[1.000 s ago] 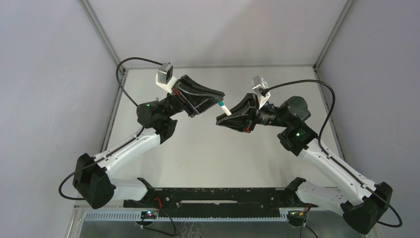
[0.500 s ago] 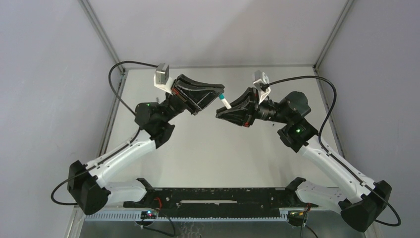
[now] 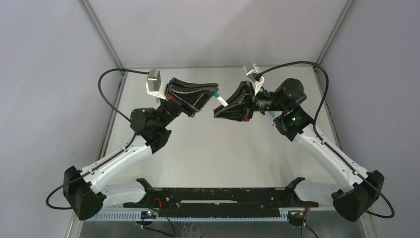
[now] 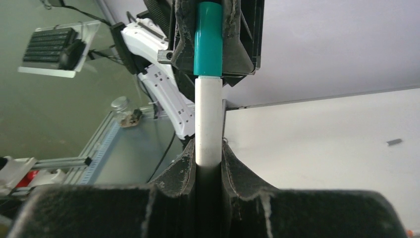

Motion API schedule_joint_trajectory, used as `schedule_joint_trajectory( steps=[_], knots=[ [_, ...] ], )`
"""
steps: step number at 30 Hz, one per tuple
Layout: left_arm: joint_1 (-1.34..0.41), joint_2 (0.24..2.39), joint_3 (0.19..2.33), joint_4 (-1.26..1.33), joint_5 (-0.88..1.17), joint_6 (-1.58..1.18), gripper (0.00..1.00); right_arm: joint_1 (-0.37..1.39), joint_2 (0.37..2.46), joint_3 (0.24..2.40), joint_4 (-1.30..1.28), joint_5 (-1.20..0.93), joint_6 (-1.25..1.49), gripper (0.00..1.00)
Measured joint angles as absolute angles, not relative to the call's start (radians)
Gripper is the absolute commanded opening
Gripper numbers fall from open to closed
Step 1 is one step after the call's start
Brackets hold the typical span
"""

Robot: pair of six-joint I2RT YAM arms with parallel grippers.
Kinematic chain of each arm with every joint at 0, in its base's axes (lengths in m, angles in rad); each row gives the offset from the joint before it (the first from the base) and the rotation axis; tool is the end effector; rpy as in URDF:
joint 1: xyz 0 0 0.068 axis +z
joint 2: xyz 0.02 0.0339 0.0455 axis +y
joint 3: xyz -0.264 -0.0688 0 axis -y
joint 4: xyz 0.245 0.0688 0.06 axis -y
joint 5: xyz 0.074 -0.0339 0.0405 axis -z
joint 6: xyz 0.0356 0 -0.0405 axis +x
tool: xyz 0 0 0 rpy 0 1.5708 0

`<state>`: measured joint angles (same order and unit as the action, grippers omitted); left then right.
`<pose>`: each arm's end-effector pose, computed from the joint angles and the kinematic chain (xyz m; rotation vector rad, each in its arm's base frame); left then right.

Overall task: Insert the pens into the pen caps
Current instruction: Press the pen cap onto the pen.

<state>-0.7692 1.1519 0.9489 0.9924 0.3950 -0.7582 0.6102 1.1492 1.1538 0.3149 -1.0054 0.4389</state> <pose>0.1629 -0.1767 0.4399 0.4248 0.8622 -1.5767 0.1836 0.1651 0.4447 -1.0594 1.1693 1.4679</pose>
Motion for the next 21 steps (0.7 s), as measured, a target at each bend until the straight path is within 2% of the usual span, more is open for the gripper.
schedule_joint_trajectory(
  steps=[6,10,16,21],
  knots=[
    [-0.778,1.131,0.952,0.934,0.352,-0.719,0.00,0.599,1.188,1.215,0.273,-1.068,0.458,0.00],
    [-0.778,1.135,0.968,0.926,0.298,-0.735,0.00,0.614,1.213,1.291,0.156,-0.998,0.340,0.00],
    [-0.776,1.203,0.996,1.068,0.209,-0.831,0.00,0.644,1.256,1.421,0.023,-0.887,0.175,0.00],
    [-0.776,1.197,1.010,1.032,0.168,-0.775,0.00,0.614,1.320,1.490,0.038,-0.967,0.223,0.00]
  ],
)
